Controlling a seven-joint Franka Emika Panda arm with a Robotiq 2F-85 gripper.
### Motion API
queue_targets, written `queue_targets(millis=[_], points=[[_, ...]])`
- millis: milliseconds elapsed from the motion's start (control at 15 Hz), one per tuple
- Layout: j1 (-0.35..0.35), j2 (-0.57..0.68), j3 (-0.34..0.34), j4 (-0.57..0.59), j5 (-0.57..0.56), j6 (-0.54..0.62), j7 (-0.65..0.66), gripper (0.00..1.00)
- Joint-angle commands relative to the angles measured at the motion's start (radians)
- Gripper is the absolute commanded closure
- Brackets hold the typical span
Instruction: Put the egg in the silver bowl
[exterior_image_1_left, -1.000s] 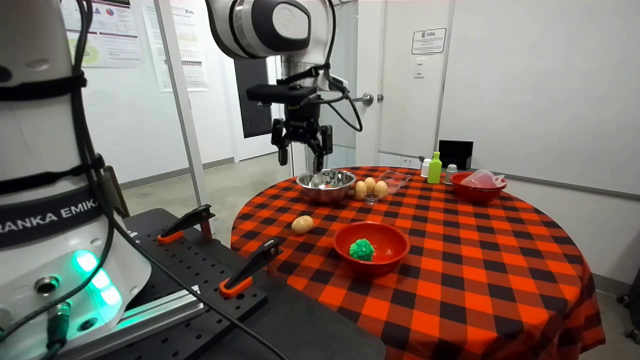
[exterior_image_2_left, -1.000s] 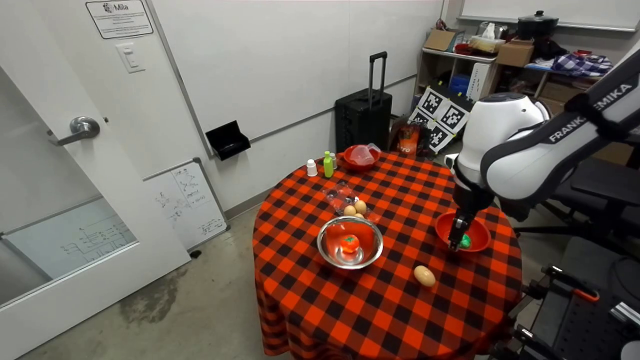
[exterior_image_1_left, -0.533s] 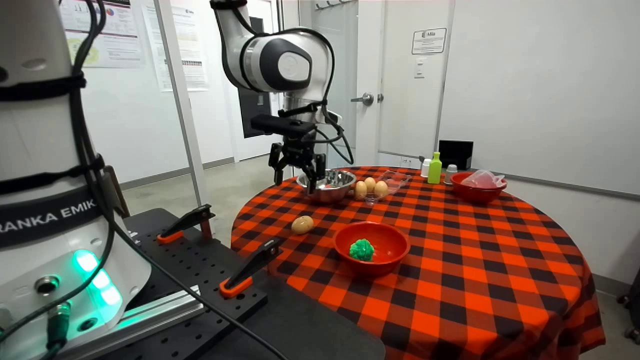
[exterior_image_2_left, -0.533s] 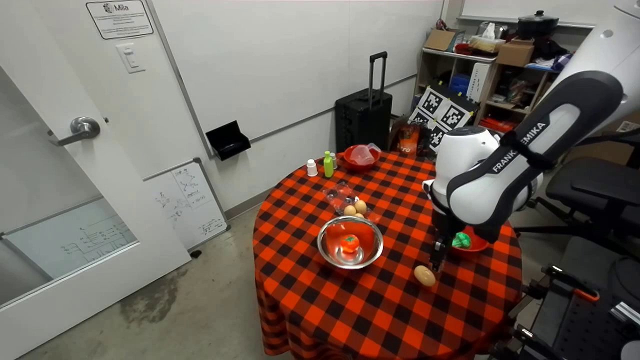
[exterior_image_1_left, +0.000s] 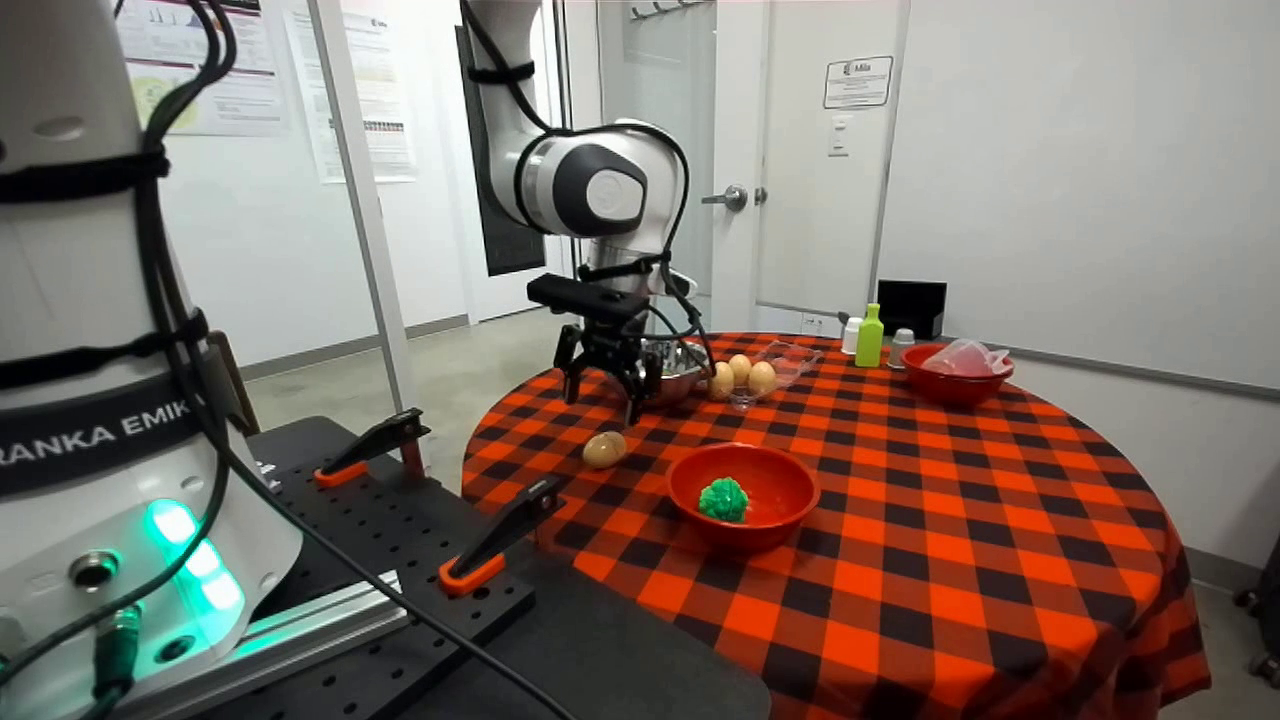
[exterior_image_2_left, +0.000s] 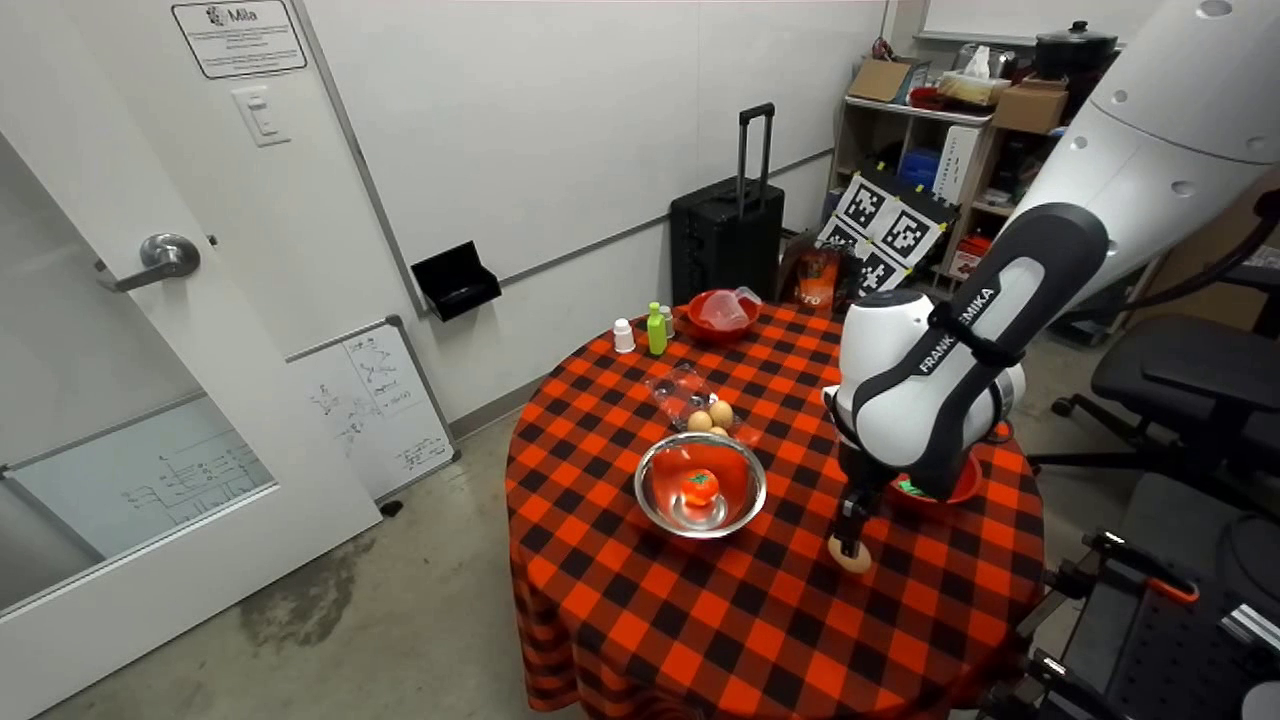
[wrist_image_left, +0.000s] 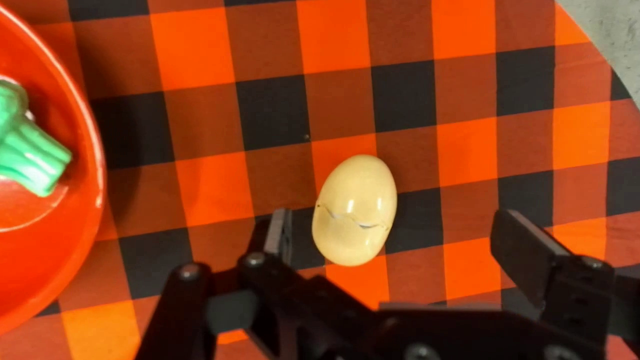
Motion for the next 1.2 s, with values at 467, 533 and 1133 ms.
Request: queue_targets(millis=[467, 533, 1133], points=[[0.015, 0.146, -0.03, 0.117, -0.056, 0.016, 0.126, 0.0], [0.014, 0.153, -0.03, 0.122, -0.057, 0.014, 0.132, 0.0], [0.006, 0.199, -0.025, 0.15, -0.055, 0.0, 0.156, 0.71]])
